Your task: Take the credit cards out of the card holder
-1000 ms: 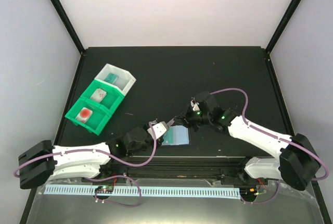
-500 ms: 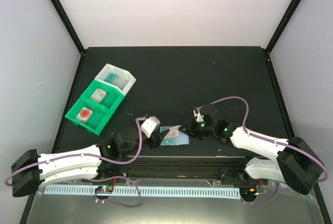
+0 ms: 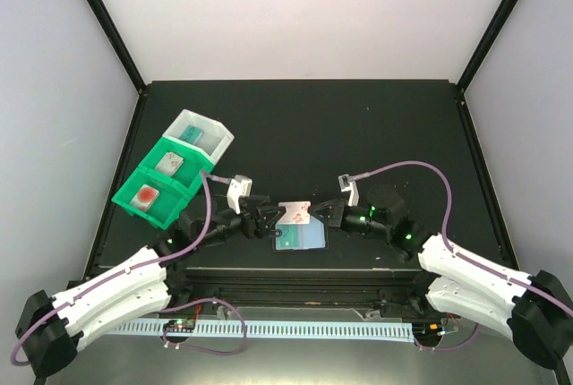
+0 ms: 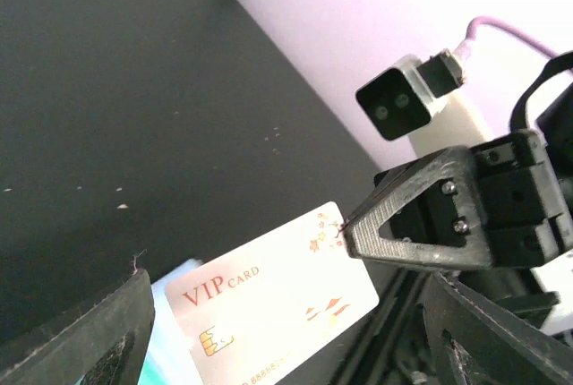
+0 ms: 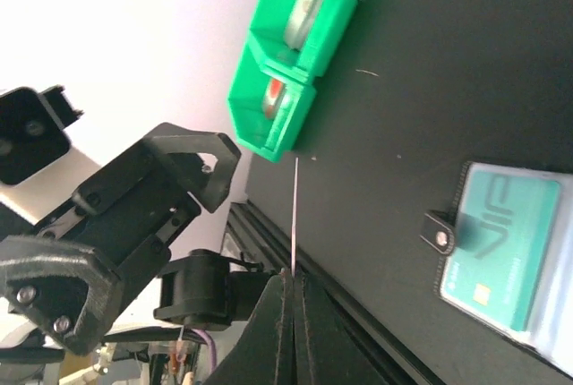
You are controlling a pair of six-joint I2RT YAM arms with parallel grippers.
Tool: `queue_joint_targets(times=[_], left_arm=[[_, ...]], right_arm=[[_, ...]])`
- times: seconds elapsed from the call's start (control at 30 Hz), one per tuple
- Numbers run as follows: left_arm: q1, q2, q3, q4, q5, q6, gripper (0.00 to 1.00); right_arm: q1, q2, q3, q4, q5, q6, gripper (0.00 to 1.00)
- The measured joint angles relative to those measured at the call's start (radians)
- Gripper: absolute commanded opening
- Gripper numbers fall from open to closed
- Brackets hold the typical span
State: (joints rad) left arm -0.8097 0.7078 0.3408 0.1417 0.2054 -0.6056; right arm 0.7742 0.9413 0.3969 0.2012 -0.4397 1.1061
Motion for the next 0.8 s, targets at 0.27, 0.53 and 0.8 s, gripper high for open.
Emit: queue_joint_targets(times=[0.27, 0.53, 0.8], left_arm=[[0.064, -0.027, 0.032, -0.028, 0.162, -0.15, 0.73], [0.071, -0.027, 0.032, -0.043, 0.2, -0.218, 0.61], [0.071, -0.028, 0.032, -0.021, 0.228, -0.279, 0.03]], right_arm=[[0.0, -0.074, -0.011, 0.086, -0.053, -0.023, 0.01], [0.0, -0.098, -0.012, 0.142, -0.094, -0.025, 0.01], [0.0, -0.105, -0.014, 0.149, -0.095, -0.024, 0.01]])
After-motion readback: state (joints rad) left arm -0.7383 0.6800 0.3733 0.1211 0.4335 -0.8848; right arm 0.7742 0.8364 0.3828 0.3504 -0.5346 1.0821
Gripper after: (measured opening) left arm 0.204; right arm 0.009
